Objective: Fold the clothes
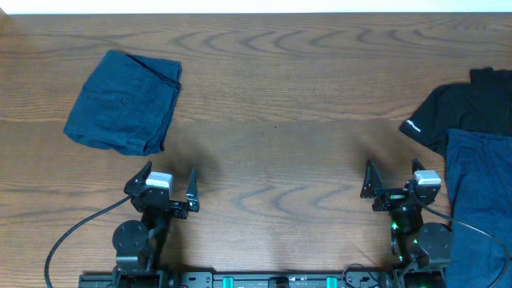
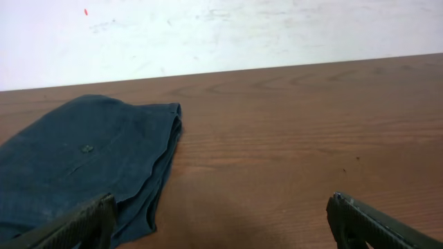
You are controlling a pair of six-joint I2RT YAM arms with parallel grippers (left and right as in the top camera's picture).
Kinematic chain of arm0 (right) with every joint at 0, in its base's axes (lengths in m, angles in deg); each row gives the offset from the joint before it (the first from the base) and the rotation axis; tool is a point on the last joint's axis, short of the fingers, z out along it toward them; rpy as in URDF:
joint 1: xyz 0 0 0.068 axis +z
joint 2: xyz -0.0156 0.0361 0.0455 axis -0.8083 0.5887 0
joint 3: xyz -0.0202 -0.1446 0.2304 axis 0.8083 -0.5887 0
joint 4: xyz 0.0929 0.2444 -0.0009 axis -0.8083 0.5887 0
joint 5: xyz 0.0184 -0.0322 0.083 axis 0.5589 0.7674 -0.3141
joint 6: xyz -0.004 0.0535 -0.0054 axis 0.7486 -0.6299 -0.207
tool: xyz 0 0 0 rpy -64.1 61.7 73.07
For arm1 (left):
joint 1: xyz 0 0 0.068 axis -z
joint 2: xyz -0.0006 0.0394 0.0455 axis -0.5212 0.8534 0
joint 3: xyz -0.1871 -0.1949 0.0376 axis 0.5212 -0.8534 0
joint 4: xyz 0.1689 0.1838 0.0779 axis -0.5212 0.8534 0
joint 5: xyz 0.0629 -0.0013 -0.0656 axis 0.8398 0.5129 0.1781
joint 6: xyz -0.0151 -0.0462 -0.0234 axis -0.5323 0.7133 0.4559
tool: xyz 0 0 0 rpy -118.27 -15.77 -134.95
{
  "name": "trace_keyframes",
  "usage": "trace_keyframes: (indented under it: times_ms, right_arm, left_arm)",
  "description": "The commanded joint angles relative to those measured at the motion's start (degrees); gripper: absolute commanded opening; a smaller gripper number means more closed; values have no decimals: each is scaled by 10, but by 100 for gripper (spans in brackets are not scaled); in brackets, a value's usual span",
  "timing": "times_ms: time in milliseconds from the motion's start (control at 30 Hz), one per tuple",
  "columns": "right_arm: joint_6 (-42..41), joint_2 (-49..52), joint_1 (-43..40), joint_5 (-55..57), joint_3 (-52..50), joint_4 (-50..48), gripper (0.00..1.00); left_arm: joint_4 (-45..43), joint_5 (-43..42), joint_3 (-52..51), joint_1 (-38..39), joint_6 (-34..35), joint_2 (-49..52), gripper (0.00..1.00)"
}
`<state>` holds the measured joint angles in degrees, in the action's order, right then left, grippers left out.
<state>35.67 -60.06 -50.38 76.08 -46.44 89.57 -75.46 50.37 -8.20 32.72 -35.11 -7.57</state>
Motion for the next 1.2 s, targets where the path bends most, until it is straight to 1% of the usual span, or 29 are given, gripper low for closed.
trace_keyframes:
  times_ms: [0,333,433,500,600,733,800,833,900,933,1000,1100,1167]
  right_arm:
    - [4,-2,-9,-2,-1,2,99]
    - [5,-2,-9,-1,-1,2,99]
    - [47,-2,-9,92,-1,-20,99]
    - [54,-2,-9,161,-1,-11,99]
    - [54,-1,-9,172,-1,-13,99]
    - [52,-1,-9,169,-1,-15,99]
    - [41,-1,-9,137,-1,-11,99]
    - [27,-1,-9,104,-1,-8,99]
    - [-11,-1,-9,2,-1,4,99]
    - [-31,0,-8,-32,-1,0,99]
    - [-103,5,-5,-96,-1,-5,99]
    - [-194,11,-3,-119,-1,-11,99]
    - [-222,11,-3,-159,-1,-44,99]
  left_arm:
    - [3,-4,-14,2,5,-4,98]
    - [-1,-12,-14,2,5,-4,98]
    - [-8,-20,-14,2,5,-4,98]
    - [-4,-45,-14,2,5,-4,98]
    - [3,-100,-14,2,23,0,98]
    - [2,-116,-14,2,70,14,98]
    - [2,-116,-14,2,85,22,98]
    - [2,-116,-14,2,96,26,98]
    - [2,-133,-14,2,117,31,98]
    - [2,-146,-14,2,121,33,98]
    - [2,-176,-14,2,122,35,98]
    - [2,-203,-7,2,136,35,98]
    - [3,-217,9,2,147,35,98]
